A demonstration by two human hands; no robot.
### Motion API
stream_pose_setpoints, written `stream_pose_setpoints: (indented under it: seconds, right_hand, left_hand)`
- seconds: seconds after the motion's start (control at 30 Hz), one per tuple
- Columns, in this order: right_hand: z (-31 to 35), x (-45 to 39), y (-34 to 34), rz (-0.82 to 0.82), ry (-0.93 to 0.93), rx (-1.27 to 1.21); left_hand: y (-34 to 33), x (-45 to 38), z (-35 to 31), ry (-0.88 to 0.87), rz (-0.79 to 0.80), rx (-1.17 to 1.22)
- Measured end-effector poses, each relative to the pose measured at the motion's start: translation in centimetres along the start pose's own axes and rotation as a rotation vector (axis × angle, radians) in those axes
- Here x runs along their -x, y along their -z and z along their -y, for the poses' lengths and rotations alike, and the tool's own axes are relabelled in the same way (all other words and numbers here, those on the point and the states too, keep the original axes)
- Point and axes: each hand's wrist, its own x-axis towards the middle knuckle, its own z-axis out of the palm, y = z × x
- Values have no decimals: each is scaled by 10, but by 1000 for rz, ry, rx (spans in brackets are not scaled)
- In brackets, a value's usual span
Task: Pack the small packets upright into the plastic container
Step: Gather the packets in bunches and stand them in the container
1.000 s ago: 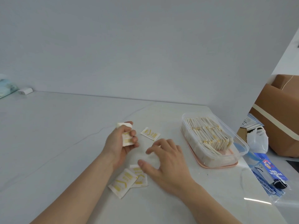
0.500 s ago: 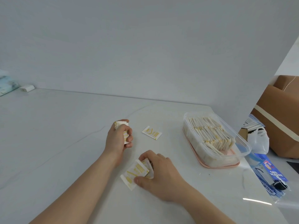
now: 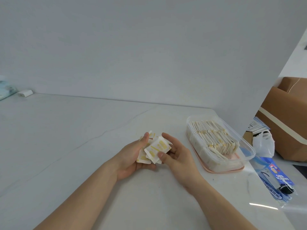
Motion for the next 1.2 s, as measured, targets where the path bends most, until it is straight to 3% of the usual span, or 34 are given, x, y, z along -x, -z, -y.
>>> stream_pose_setpoints:
  seconds: [0.17,0.4,0.47,0.57,0.7,0.83,0.97,1.07,1.2]
  right_hand:
    - [-6,-1,0,-19,154,326]
    - [-8,2,-1,46,368,504]
    - [-7,0,-1,11,348,447]
    - [-9,-21,-1,-190,241,424]
    - [-23,-69,-10,-226,92,932]
    - [-31,-94,-18,-169,20,1145]
    - [-21,-91,-17,-105,-38,1007]
    - [-11,-66,-10,-251,-3,638]
    - [8,-19,1,-355,154,478]
  left_hand:
    - [0,3,1,17,100,-14]
    - [1,5,4,-51,193,-97]
    - [0,4,3,-65,153,-86]
    - [3,0,3,-154,65,49]
    - [12,-7,5,-238,-62,191]
    - [19,-10,3,-270,-236,194]
    - [15,-12,-2,-271,-358,272]
    - [3,-10,-2,-227,-421,240]
    - [-30,-1,8,-136,-290,267]
